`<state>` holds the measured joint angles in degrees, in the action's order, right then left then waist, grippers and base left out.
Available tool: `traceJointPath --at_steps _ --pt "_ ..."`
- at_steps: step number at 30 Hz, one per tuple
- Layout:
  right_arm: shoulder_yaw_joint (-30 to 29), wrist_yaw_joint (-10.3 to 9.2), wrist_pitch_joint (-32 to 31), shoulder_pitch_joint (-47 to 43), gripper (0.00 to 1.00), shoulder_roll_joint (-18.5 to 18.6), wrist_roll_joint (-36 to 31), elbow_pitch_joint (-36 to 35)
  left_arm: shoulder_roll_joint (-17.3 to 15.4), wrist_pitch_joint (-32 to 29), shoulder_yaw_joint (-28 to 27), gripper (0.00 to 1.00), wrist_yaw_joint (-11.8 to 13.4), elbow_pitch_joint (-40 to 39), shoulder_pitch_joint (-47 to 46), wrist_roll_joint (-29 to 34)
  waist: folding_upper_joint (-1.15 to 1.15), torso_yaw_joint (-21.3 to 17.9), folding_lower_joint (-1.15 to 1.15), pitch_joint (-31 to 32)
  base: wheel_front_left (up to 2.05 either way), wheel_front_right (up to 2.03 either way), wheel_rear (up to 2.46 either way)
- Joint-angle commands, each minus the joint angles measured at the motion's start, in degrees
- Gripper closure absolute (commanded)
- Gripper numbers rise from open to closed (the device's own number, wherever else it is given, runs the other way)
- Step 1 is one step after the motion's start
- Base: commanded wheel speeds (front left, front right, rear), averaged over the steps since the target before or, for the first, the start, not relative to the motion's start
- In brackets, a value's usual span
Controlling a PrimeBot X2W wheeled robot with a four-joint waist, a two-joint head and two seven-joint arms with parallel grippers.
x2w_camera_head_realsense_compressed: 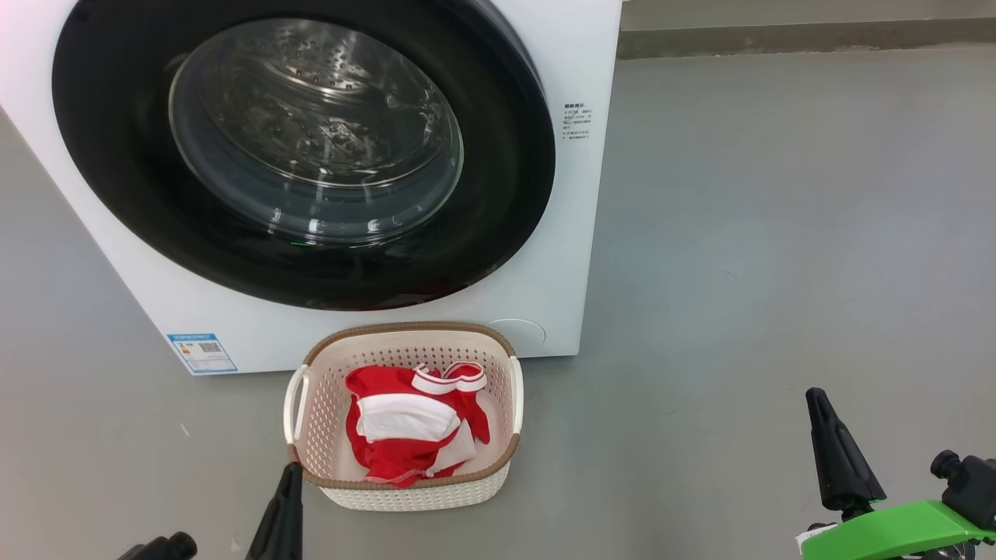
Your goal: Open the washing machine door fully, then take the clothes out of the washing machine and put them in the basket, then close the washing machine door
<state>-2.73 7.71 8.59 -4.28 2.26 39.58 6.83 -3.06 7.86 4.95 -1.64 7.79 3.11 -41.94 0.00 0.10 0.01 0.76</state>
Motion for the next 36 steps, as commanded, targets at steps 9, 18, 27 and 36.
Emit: traceJointPath --at_steps 9,18,27,36 --pt "0.22 -0.09 -1.5 3.45 1.0 1.26 7.02 -0.25 -0.95 -1.46 -2.09 1.0 -1.35 -0.34 -3.26 -6.75 0.0 -0.01 -0.01 -0.11 0.0 0.0 0.0" --pt "0.05 -0.11 -2.96 4.32 1.0 1.42 13.15 0.68 -1.02 -2.87 -2.99 1.0 -1.93 0.48 -4.0 -12.58 0.0 -0.02 -0.01 -0.21 0.0 0.0 0.0" --pt "-0.16 -0.12 -4.46 5.19 1.0 1.56 19.26 1.62 -1.07 -4.31 -3.93 1.0 -2.51 1.32 -4.75 -18.39 0.0 -0.03 -0.01 -0.32 0.0 0.0 0.0" --pt "-0.37 -0.14 -5.81 5.97 1.0 1.67 24.67 2.46 -1.1 -5.61 -4.78 1.0 -3.02 2.06 -5.43 -23.54 0.0 -0.04 -0.01 -0.42 0.0 0.0 0.0"
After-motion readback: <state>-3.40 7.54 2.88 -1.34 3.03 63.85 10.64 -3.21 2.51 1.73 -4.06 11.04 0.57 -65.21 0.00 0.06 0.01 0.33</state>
